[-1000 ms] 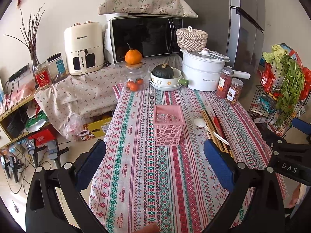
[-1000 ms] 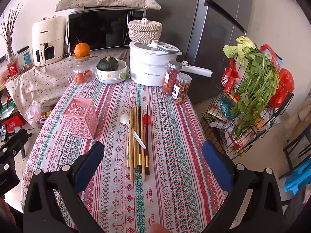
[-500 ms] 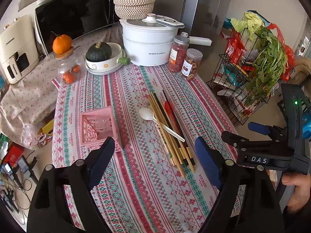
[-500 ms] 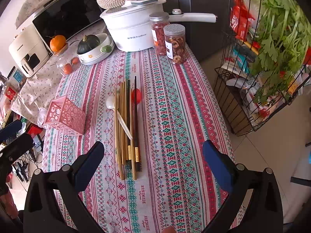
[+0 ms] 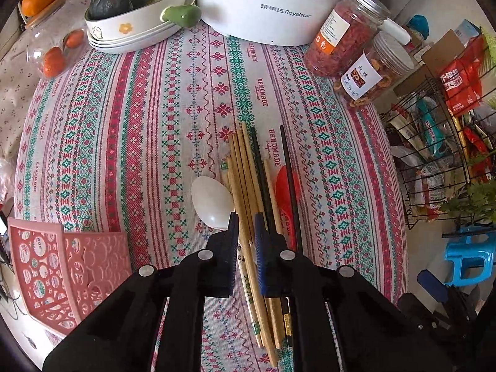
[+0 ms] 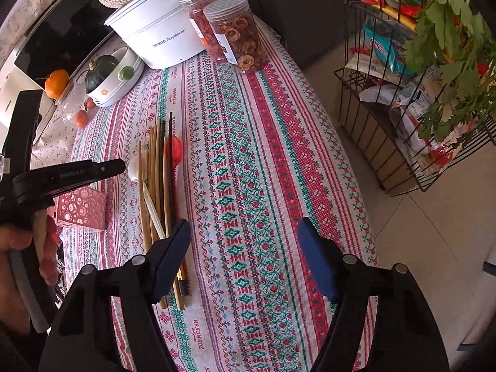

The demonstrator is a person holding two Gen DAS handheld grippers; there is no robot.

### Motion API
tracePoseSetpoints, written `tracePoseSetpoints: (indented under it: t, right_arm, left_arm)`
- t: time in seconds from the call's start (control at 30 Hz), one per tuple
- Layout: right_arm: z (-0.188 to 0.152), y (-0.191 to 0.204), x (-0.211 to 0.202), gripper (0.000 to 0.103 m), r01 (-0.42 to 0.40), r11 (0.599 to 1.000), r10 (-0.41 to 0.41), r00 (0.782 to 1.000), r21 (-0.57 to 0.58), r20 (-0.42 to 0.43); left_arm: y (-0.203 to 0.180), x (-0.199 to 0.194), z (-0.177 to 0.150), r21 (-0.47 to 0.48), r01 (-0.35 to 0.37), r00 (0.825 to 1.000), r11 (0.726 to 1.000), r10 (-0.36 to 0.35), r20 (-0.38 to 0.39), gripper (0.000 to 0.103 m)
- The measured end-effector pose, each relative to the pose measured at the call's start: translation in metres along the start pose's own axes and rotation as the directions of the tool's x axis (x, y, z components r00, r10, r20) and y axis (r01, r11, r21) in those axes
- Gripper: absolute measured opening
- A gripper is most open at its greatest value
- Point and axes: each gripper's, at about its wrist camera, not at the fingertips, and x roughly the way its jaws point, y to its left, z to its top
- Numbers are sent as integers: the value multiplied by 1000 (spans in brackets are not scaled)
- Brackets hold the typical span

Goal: Organize utensils
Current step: 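Grasp a wooden chopstick with the left tool while the right tool approaches the chopstick bundle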

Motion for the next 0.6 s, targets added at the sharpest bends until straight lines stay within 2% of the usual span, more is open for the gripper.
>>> tracePoseSetpoints:
  t: [0.3, 0.5, 0.6]
  right_arm:
    - [5, 5, 1, 70, 38, 998, -37, 999, -41, 31]
    - [7, 9, 5, 73, 43, 998, -42, 999, -46, 36]
    - [7, 12, 5, 75, 51, 997, -48, 998, -55, 44]
  left_arm:
    - [5, 28, 23, -23, -76, 997, 997, 76, -7, 5]
    - [4, 36, 25, -12, -93, 995, 996, 93, -38, 6]
    - [3, 33, 22, 2, -80, 996, 997, 80, -26, 4]
